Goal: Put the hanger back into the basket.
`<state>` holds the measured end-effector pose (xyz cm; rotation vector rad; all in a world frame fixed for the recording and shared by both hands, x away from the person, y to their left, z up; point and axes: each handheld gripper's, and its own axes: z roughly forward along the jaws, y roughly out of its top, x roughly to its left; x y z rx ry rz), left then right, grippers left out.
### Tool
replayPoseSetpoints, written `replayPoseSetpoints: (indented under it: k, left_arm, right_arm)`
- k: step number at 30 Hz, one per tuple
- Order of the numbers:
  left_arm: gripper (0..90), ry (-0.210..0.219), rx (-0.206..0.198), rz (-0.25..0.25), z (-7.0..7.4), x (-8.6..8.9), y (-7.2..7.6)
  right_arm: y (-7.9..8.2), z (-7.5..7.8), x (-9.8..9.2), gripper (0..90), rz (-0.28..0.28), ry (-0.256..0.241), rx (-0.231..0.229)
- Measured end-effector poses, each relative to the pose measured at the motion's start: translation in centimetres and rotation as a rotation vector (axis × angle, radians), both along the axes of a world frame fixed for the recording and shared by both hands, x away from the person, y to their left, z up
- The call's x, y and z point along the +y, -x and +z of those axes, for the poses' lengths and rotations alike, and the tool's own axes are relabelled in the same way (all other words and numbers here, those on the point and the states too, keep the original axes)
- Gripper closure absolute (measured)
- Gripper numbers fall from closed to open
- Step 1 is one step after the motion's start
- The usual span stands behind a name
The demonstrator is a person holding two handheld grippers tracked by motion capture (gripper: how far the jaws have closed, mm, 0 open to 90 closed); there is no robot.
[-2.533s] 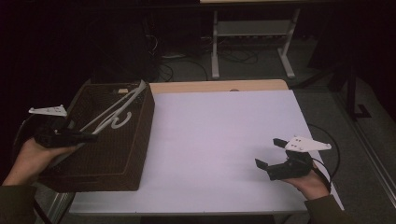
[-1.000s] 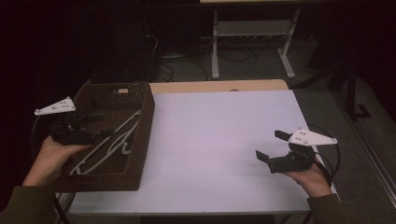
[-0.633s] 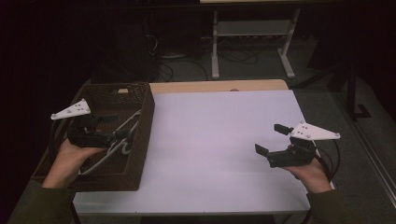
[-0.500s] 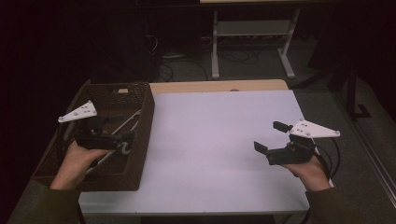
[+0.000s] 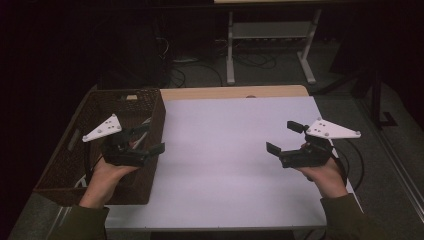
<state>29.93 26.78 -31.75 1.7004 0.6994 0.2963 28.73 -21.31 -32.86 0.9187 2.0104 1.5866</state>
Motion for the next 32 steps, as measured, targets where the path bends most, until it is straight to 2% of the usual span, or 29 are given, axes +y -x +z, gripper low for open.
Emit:
replayPoseSetpoints:
  k: [6, 12, 14, 32]
  left_arm:
    - [2.9, 0.027, -0.041, -0.005, -0.4, -0.5, 0.2]
    - [1.0, 0.052, -0.056, -0.007, -1.1, -0.9, 0.4]
    - [0.0, 0.038, -0.062, -0.002, -1.1, -0.9, 0.4]
    - [0.0, 0.034, -0.071, 0.009, -1.2, -0.8, 0.4]
  right_arm:
    - [-0.2, 0.5, 0.3, 0.9, -0.004, -0.015, -0.011]
    - [-0.3, 0.5, 0.2, 0.9, -0.005, -0.015, -0.015]
    - [-0.3, 0.5, 0.2, 0.8, -0.006, -0.018, -0.014]
    - [-0.3, 0.5, 0.1, 0.9, -0.005, -0.016, -0.012]
